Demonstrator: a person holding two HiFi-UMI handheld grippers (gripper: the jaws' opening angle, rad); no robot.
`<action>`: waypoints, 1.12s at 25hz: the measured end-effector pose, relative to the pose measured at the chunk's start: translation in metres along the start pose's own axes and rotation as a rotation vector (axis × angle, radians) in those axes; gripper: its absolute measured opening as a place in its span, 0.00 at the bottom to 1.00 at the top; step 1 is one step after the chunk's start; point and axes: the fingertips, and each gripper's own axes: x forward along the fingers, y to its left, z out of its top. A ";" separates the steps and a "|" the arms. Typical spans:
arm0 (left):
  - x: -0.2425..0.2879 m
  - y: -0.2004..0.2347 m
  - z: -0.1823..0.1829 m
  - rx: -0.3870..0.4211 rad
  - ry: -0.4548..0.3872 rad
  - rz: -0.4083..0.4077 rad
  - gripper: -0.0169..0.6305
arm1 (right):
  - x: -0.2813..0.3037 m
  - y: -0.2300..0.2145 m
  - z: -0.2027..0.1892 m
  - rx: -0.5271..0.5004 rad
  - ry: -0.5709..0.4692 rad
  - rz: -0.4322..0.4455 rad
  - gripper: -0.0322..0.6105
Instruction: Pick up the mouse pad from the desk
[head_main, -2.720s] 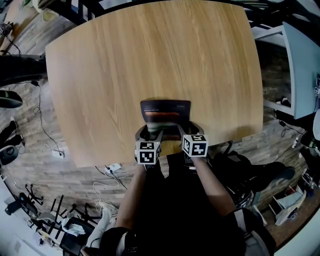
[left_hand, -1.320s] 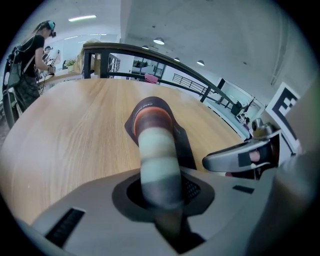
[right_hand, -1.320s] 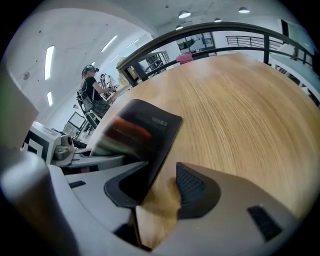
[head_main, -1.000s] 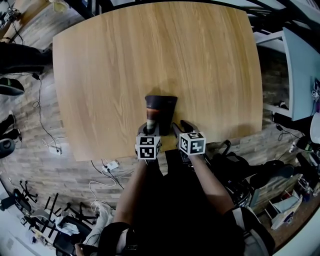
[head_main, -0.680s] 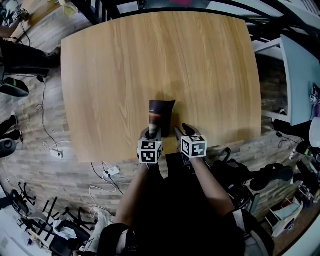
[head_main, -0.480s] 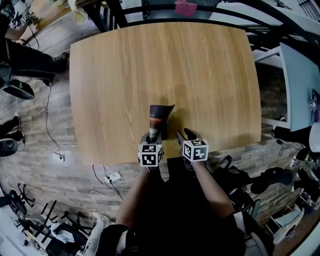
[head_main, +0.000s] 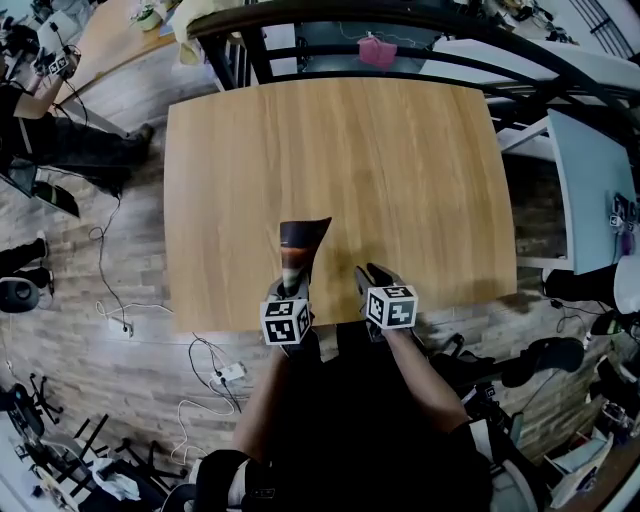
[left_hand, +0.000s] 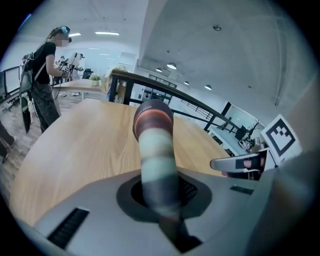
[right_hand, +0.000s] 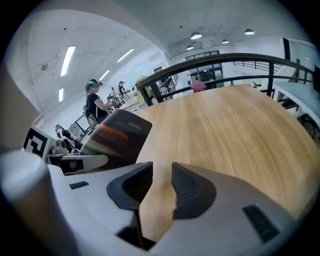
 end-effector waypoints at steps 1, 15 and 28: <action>-0.007 0.004 0.004 0.010 -0.013 0.010 0.09 | -0.002 0.005 0.004 -0.007 -0.015 0.002 0.25; -0.089 0.000 0.085 0.064 -0.252 0.019 0.09 | -0.049 0.058 0.092 -0.097 -0.262 0.043 0.14; -0.168 -0.023 0.151 0.082 -0.489 0.039 0.09 | -0.133 0.116 0.144 -0.215 -0.508 0.094 0.11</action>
